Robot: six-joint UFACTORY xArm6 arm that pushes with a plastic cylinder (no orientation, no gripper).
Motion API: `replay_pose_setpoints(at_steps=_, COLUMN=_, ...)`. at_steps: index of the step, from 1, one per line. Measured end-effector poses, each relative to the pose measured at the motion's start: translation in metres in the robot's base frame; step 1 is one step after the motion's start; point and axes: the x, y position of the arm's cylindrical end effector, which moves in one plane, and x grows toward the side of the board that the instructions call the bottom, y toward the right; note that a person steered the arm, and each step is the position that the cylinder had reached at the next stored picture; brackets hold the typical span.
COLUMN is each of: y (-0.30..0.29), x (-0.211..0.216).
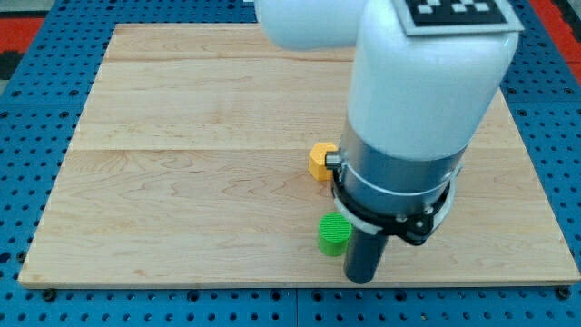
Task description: Slightly move the green circle into the red circle
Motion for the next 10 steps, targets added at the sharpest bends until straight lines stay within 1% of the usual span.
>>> replay_pose_setpoints(at_steps=1, y=-0.021, x=0.003)
replay_pose_setpoints(at_steps=2, y=-0.033, x=-0.009)
replay_pose_setpoints(at_steps=3, y=-0.008, x=-0.029)
replay_pose_setpoints(at_steps=4, y=0.012, x=-0.06)
replay_pose_setpoints(at_steps=5, y=0.009, x=-0.06)
replay_pose_setpoints(at_steps=6, y=0.004, x=-0.041)
replay_pose_setpoints(at_steps=7, y=0.047, x=-0.025)
replay_pose_setpoints(at_steps=9, y=0.073, x=-0.032)
replay_pose_setpoints(at_steps=10, y=0.073, x=-0.042)
